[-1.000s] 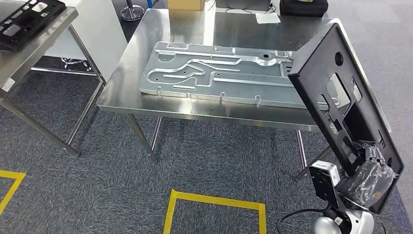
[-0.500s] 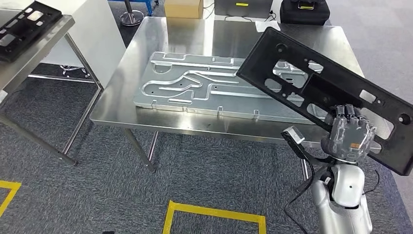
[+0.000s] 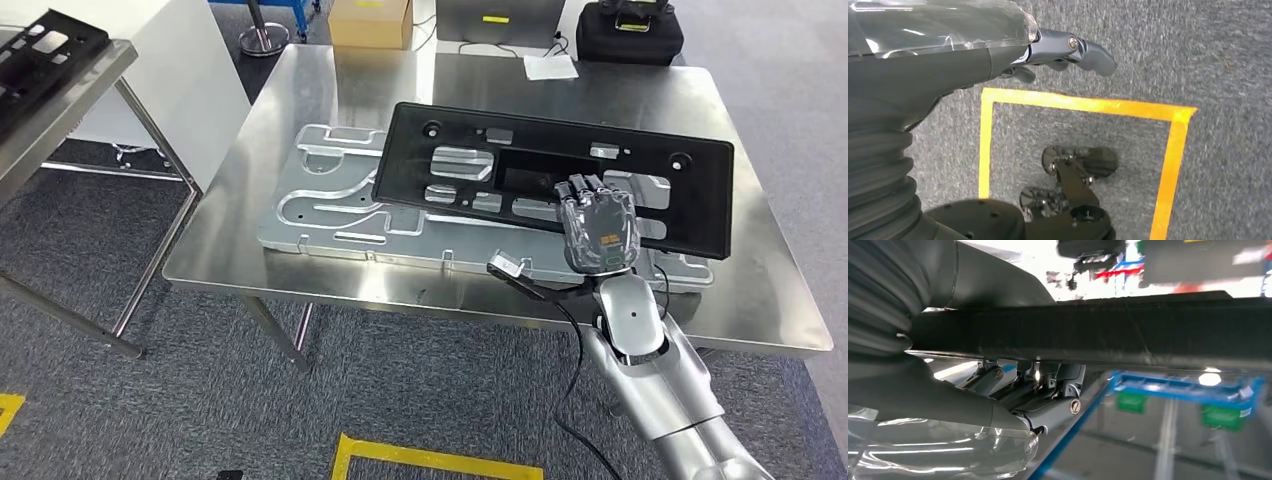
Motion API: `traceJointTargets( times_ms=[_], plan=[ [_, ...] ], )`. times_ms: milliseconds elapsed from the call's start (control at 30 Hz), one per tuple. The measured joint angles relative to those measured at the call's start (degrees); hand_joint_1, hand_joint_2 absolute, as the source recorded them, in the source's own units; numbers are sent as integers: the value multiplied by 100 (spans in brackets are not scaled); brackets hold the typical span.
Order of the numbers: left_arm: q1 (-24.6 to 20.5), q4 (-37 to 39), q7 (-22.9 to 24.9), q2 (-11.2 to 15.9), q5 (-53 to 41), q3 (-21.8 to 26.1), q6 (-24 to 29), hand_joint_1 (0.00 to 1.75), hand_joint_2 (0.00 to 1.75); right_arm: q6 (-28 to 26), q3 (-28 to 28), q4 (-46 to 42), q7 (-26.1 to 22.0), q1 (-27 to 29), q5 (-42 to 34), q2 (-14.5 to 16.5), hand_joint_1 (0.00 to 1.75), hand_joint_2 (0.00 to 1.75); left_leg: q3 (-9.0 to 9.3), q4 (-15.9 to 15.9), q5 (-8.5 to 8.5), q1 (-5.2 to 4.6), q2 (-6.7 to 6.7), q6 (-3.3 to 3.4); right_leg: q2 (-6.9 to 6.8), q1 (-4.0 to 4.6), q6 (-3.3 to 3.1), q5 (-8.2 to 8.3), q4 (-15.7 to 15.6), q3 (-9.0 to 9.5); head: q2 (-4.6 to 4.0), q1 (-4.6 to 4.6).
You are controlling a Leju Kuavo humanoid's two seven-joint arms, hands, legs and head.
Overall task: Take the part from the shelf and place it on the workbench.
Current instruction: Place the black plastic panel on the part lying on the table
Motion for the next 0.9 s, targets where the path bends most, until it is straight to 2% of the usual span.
traceJointTargets(
  times_ms=[33,67,100,167,200,233,267,300,333,367,400,433,500,533,567,633,667,700,733,800,900],
  plan=[
    [-5,1,3,-5,-5,-15,-4,0,175,14,74,53,-45,-53,1,2,175,175,89,-70,-10,17,-8,19,-6,-1,24,8,101,-12,1,4],
    [-16,1,5,-9,-10,-26,-8,0,175,26,143,105,-81,-125,1,3,175,175,181,-119,-23,33,-12,33,-7,-7,46,-11,290,-107,1,8],
    [-31,2,7,-14,-13,-33,-10,0,175,36,214,166,-106,-196,1,4,175,175,255,-155,-47,48,-16,39,-9,-20,68,-76,606,-306,1,10],
    [-55,2,9,-16,-14,-39,-11,0,175,39,320,279,-116,-290,0,6,175,175,368,-173,-142,57,-28,45,-12,-45,122,-326,1305,-831,0,16],
    [-53,2,11,-19,-14,-41,-13,0,175,36,364,337,-111,-304,-1,10,175,175,433,-173,-203,63,-38,37,-14,-64,147,-452,1512,-1052,0,17],
    [-45,2,14,-22,-13,-44,-14,0,175,32,401,392,-106,-306,-1,16,175,175,512,-172,-269,71,-50,25,-16,-81,170,-493,1537,-1185,0,17],
    [-37,3,16,-27,-10,-45,-16,0,175,26,431,444,-104,-306,-1,25,175,175,602,-169,-341,80,-61,10,-19,-96,189,-403,1378,-1234,0,18],
    [-31,3,18,-32,-6,-45,-16,0,175,16,454,492,-103,-306,-1,32,175,175,698,-165,-416,88,-68,-9,-24,-110,202,-152,1062,-1214,0,19],
    [-23,4,19,-37,-1,-46,-15,0,175,4,469,543,-103,-306,-1,38,175,175,787,-154,-494,90,-77,-35,-35,-119,209,241,660,-1174,0,22],
    [-21,5,20,-40,5,-46,-13,0,175,-18,477,594,-104,-307,-1,41,175,175,850,-132,-569,89,-89,-67,-46,-114,189,574,330,-1141,0,19],
    [-22,7,20,-41,9,-46,-4,0,175,-42,485,641,-109,-302,-1,47,175,175,887,-109,-640,86,-97,-110,-50,-101,151,836,116,-1122,0,18],
    [-22,8,19,-40,13,-46,10,0,175,-63,490,684,-118,-295,-1,56,175,175,909,-85,-694,83,-101,-153,-51,-85,96,962,24,-1126,0,17],
    [-31,8,15,-37,17,-46,43,0,175,-88,493,728,-143,-296,-2,80,175,175,928,-59,-746,88,-92,-227,-36,-71,-14,923,37,-1088,0,14],
    [-32,8,10,-33,18,-47,53,0,131,-95,489,742,-151,-308,-2,88,131,175,925,-2,-762,94,-83,-253,-34,-79,-57,893,20,-1047,0,14],
    [-36,8,5,-29,19,-47,58,0,131,-108,484,756,-155,-328,-2,97,87,175,860,144,-808,102,-71,-281,-30,-88,-94,868,2,-998,0,1],
    [-48,8,-10,-26,16,-48,75,0,131,-142,476,791,-166,-358,-4,119,0,175,531,737,-1041,121,-43,-336,-26,-90,-147,812,-21,-921,0,-21],
    [-50,9,-13,-28,2,-49,100,0,175,-159,472,817,-181,-363,-5,134,0,175,289,1107,-1196,128,-30,-360,-22,-83,-162,779,-18,-894,0,-31],
    [-47,9,-10,-29,-14,-50,129,0,131,-172,466,844,-200,-358,-6,150,0,175,76,1386,-1287,133,-23,-373,-15,-73,-167,744,-12,-864,0,-30],
    [-40,10,-6,-31,-24,-51,155,0,87,-182,455,870,-221,-349,-6,163,0,175,-69,1515,-1283,135,-16,-376,-7,-63,-170,707,-3,-829,0,-31],
    [-29,10,2,-31,-26,-52,177,0,0,-193,436,902,-244,-336,-5,179,0,175,-162,1492,-1149,135,-12,-367,3,-52,-171,661,11,-781,0,-31],
    [-27,10,2,-30,-21,-52,177,0,0,-195,430,907,-247,-335,-5,182,0,175,-156,1444,-1099,135,-12,-363,4,-50,-170,653,14,-771,0,-31]
  ],
)
